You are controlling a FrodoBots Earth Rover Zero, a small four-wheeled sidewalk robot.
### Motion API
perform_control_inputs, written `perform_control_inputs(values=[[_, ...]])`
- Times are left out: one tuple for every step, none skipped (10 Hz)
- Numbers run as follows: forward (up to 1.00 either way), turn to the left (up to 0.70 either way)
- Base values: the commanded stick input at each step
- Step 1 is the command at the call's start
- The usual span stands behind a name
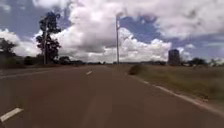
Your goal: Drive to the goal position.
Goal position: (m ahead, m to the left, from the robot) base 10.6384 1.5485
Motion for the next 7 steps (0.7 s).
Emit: perform_control_inputs(values=[[1.0,0.0],[1.0,0.0],[1.0,0.0],[1.0,0.0],[1.0,-0.03],[1.0,-0.17],[1.0,-0.26]])
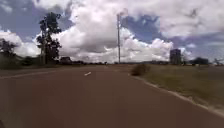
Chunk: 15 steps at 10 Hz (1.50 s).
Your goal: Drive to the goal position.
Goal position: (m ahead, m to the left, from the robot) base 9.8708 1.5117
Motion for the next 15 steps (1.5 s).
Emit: perform_control_inputs(values=[[1.0,-0.26],[1.0,0.0],[1.0,0.0],[1.0,0.0],[1.0,0.0],[1.0,0.0],[1.0,0.0],[1.0,0.0],[1.0,0.0],[1.0,0.0],[1.0,0.0],[1.0,0.0],[1.0,0.0],[1.0,0.0],[1.0,0.0]])
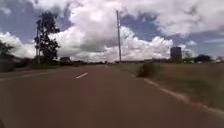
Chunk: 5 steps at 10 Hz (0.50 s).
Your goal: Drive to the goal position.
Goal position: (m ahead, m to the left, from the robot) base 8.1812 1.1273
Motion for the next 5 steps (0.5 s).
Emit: perform_control_inputs(values=[[1.0,0.0],[1.0,0.0],[1.0,0.0],[1.0,0.0],[1.0,0.0]])
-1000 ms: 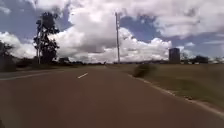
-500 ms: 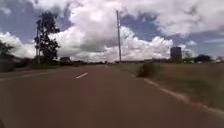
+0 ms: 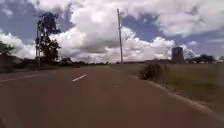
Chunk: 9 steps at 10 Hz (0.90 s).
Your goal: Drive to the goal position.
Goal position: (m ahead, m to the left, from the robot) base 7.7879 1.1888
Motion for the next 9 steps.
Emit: perform_control_inputs(values=[[1.0,0.0],[1.0,0.0],[1.0,0.0],[1.0,0.0],[1.0,0.0],[1.0,0.0],[1.0,0.0],[1.0,0.0],[1.0,0.0]])
